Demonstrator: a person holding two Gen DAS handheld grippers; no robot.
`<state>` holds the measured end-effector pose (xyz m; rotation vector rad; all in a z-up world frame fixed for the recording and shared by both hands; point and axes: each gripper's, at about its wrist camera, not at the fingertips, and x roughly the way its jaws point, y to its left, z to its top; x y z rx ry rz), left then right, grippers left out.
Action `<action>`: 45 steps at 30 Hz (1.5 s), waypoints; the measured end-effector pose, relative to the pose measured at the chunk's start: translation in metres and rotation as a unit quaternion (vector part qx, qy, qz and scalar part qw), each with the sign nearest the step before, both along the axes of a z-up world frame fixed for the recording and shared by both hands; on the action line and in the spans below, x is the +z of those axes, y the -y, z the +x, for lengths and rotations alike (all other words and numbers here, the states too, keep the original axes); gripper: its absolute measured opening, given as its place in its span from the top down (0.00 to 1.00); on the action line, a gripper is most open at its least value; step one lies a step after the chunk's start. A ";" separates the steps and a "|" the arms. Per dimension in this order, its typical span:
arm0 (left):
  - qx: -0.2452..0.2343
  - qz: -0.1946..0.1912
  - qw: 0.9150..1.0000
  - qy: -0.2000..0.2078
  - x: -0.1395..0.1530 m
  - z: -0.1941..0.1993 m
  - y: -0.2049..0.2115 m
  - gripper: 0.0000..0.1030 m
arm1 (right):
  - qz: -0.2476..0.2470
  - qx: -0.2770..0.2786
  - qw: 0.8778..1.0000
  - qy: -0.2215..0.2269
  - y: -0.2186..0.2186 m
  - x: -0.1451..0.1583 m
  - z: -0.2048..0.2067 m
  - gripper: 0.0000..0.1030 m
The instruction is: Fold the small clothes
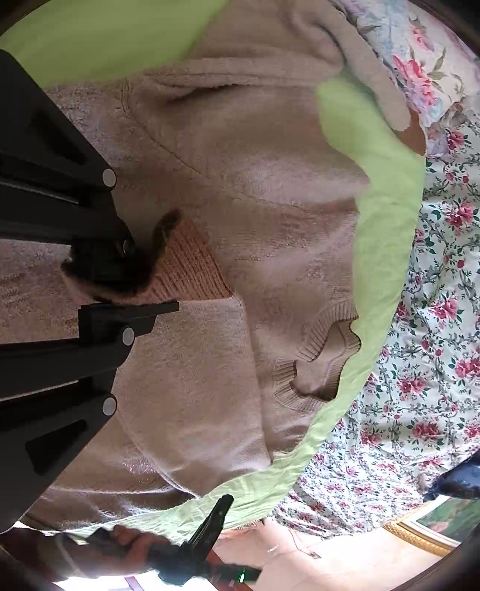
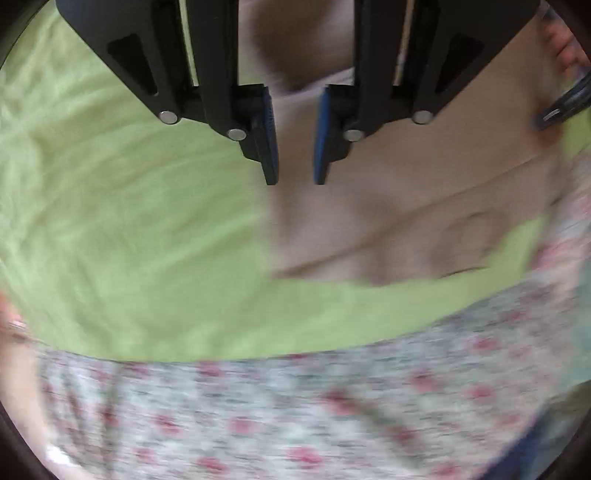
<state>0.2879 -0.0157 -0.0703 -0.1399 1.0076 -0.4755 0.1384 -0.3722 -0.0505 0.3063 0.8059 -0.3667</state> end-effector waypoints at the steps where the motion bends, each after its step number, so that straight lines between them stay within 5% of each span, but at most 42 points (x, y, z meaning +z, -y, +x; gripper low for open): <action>1: 0.001 0.002 1.000 -0.002 -0.001 0.001 0.001 0.92 | 0.021 0.033 0.999 -0.010 -0.013 -0.005 0.007 0.62; 5: 0.005 0.000 1.000 -0.003 0.001 -0.005 -0.012 0.85 | 0.037 0.047 0.995 -0.075 -0.023 -0.043 0.018 0.64; 9: 0.030 0.023 0.999 0.011 0.012 -0.014 -0.046 0.83 | 0.063 0.008 0.997 -0.045 -0.012 -0.026 0.002 0.62; 13: 0.071 0.033 0.997 0.023 0.026 -0.008 -0.082 0.84 | 0.101 0.034 0.994 -0.004 -0.026 -0.003 -0.012 0.57; 16: 0.094 0.047 0.994 0.034 0.039 0.011 -0.096 0.59 | 0.119 0.059 0.991 0.010 -0.047 0.005 -0.023 0.53; 18: 0.110 0.063 0.990 0.052 0.050 0.029 -0.101 0.38 | 0.137 0.080 0.987 0.011 -0.063 0.007 -0.027 0.52; 24: 0.136 0.122 0.979 0.087 0.074 0.111 -0.097 0.25 | 0.157 0.102 0.982 0.012 -0.087 0.003 -0.036 0.51; 29: 0.158 0.187 0.966 0.082 0.061 0.192 -0.089 0.23 | 0.161 0.100 0.982 -0.003 -0.089 -0.005 -0.035 0.51; 32: 0.157 0.197 0.966 0.059 0.042 0.224 -0.091 0.27 | 0.162 0.101 0.982 -0.013 -0.089 -0.010 -0.034 0.51; 34: 0.145 0.200 0.968 0.045 0.029 0.237 -0.091 0.68 | 0.163 0.101 0.981 -0.018 -0.088 -0.014 -0.034 0.51; 36: 0.143 0.208 0.966 0.050 0.028 0.239 -0.094 0.91 | 0.165 0.101 0.981 -0.021 -0.088 -0.017 -0.034 0.51; 40: 0.122 0.133 0.981 0.077 0.059 0.208 -0.106 0.93 | 0.165 0.099 0.981 -0.013 -0.087 -0.016 -0.038 0.51; 45: 0.079 0.072 0.987 0.121 0.101 0.142 -0.095 0.93 | 0.172 0.094 0.981 0.002 -0.088 -0.010 -0.047 0.51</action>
